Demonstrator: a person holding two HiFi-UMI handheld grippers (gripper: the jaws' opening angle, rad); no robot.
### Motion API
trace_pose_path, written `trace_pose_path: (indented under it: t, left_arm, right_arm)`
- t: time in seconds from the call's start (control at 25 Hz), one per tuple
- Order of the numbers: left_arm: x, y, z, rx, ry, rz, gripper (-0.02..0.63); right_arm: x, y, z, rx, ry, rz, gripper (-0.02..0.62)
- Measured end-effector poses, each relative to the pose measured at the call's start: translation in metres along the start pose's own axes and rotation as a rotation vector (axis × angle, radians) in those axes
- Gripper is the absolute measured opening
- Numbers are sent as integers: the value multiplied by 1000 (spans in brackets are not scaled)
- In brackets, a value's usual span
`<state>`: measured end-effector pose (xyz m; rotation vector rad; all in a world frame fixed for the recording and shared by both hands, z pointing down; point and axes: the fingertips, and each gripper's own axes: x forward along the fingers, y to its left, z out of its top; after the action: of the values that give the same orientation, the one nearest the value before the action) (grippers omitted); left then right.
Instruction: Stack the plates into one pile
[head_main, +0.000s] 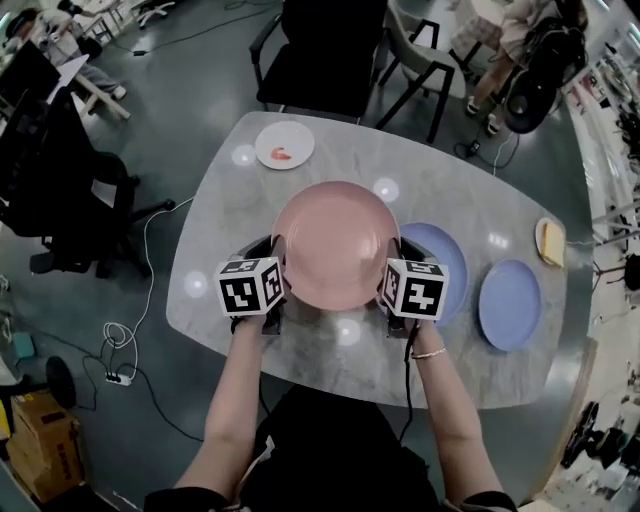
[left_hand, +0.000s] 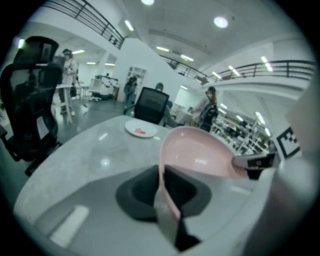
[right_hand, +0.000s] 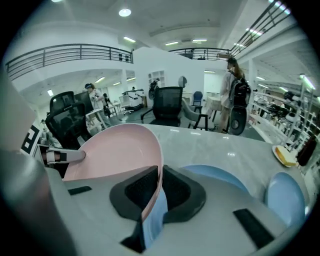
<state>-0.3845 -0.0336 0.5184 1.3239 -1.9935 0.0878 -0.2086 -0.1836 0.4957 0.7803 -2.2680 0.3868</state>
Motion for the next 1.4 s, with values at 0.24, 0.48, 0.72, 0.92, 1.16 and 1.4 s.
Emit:
trace_pose_path:
  t: [0.24,0.48,0.72,0.92,1.16,1.4]
  left_arm:
    - [35,-100,-6,136,52,-180,34]
    - [64,-174,-23,240,113,-266,35]
    - [83,-193,-43,307,150,-237,41]
    - [90,-201,-55,392,159,-204,52]
    - [97,-200,-66,469,158,-165,69]
    - [90,-192,-63,471,136,-142,125]
  right_arm:
    - [-52,-92,-37,166,-27,-186,29]
    - [-77,-159,-75,272,-4,-288,31]
    - [-73,-180,-104,296,25,-294,32]
    - [-66,-188,-120,280,52,-296,38]
    - [-62,-189,-130,274,46,-302,43]
    - [-66,-187,-130,293,12,-294,66]
